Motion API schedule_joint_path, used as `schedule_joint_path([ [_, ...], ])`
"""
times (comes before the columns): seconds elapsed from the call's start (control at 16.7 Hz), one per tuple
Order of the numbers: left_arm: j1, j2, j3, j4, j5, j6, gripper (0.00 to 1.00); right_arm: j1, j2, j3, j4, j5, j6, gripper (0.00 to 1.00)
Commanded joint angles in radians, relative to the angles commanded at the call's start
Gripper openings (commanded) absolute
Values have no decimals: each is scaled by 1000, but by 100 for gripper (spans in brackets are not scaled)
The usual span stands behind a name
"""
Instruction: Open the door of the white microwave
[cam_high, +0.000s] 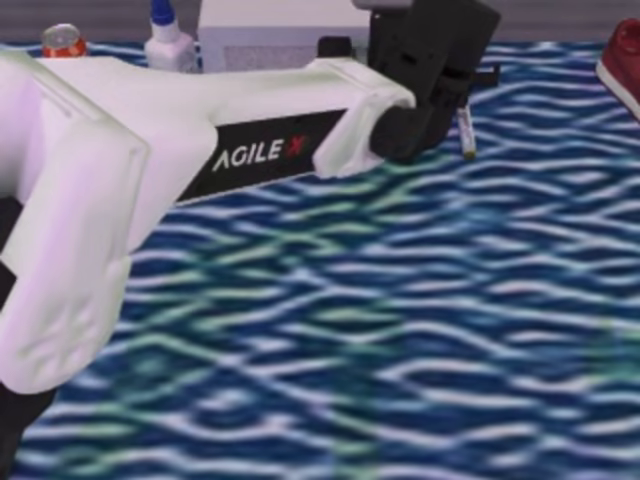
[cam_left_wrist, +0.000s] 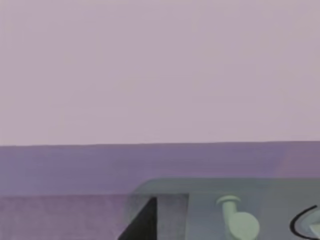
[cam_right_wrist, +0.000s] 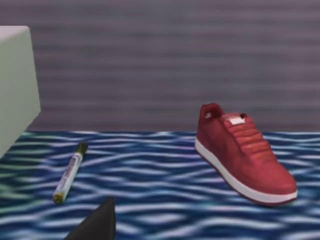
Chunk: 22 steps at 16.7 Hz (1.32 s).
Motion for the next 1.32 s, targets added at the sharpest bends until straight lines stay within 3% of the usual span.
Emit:
schedule_joint_path([
  [0.24, 0, 0, 0, 0, 0, 0, 2, 0, 0, 0, 0, 0, 0, 100],
  [0.3, 0, 0, 0, 0, 0, 0, 0, 0, 0, 0, 0, 0, 0, 100],
  [0.72, 0, 0, 0, 0, 0, 0, 0, 0, 0, 0, 0, 0, 0, 100],
  [0.78, -56, -16, -50, -10, -3, 3, 0, 0, 0, 0, 0, 0, 0, 100],
  [1.32, -36, -81, -132, 37, -32, -24, 0, 0, 0, 0, 0, 0, 0, 100],
])
